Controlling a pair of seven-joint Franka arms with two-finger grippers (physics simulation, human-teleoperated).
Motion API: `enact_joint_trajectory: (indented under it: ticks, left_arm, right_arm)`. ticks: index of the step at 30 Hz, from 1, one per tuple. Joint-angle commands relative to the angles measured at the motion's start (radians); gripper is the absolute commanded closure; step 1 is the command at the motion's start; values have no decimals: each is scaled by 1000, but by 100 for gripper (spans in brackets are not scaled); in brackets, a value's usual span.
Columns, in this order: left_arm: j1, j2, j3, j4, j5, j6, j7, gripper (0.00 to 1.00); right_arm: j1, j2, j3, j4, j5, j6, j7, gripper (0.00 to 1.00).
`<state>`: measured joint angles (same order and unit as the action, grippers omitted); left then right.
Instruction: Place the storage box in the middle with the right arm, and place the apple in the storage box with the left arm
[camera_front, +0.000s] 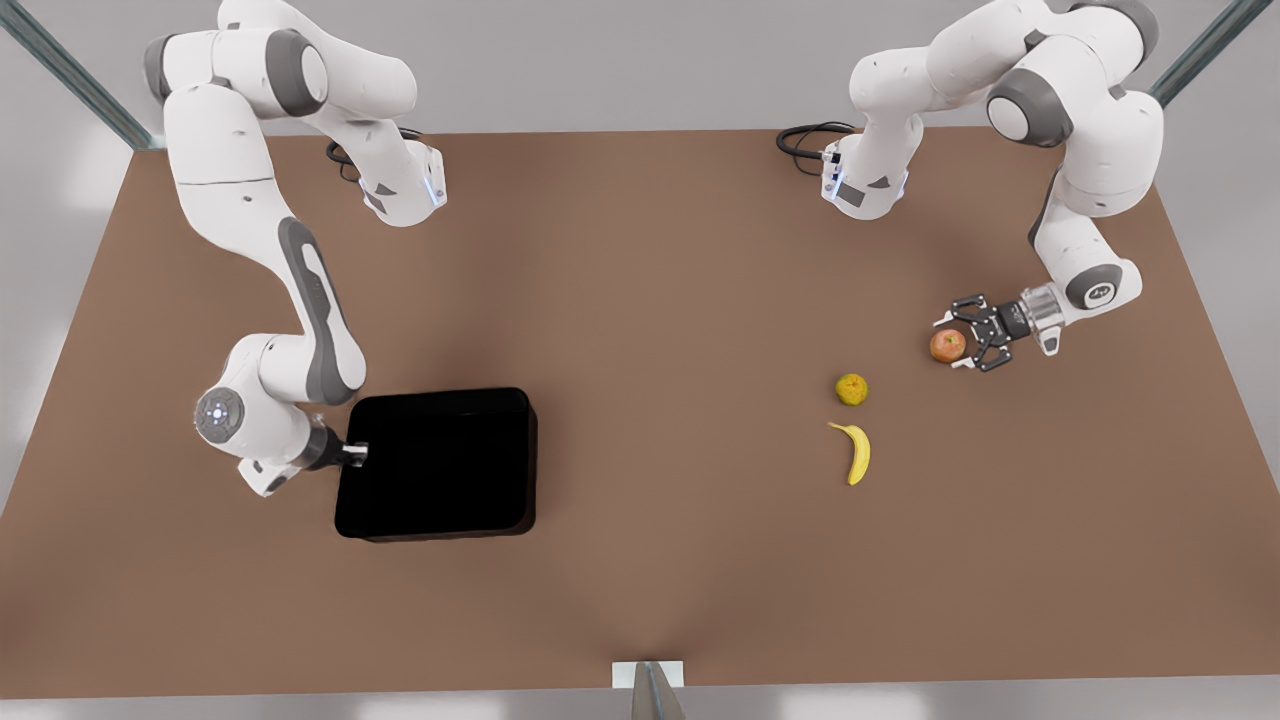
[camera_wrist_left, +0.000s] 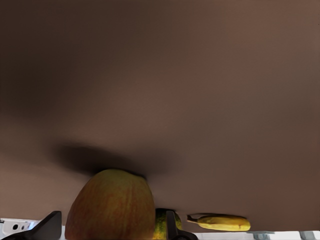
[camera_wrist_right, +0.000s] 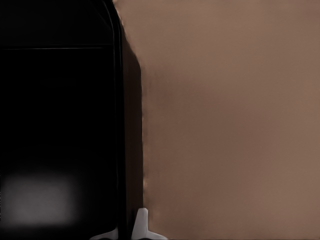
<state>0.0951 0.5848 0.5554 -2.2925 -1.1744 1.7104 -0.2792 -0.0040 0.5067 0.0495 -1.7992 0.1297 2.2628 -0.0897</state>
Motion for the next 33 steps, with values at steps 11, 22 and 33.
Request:
enact_joint_trajectory:
  ticks: [11, 22, 33]
  left_arm:
    - [0, 15, -6, 1, -48, -3, 0, 24]
    - [0, 6, -3, 50, -33, -41, -25, 59]
    - [-8, -76, -5, 130, 30, -101, -239, 65]
  right_arm:
    - [317, 272, 142, 377, 2, -29, 281, 79]
    - [349, 386, 185, 445, -2, 11, 286, 79]
    - [291, 288, 184, 593, 108, -330, 277, 0]
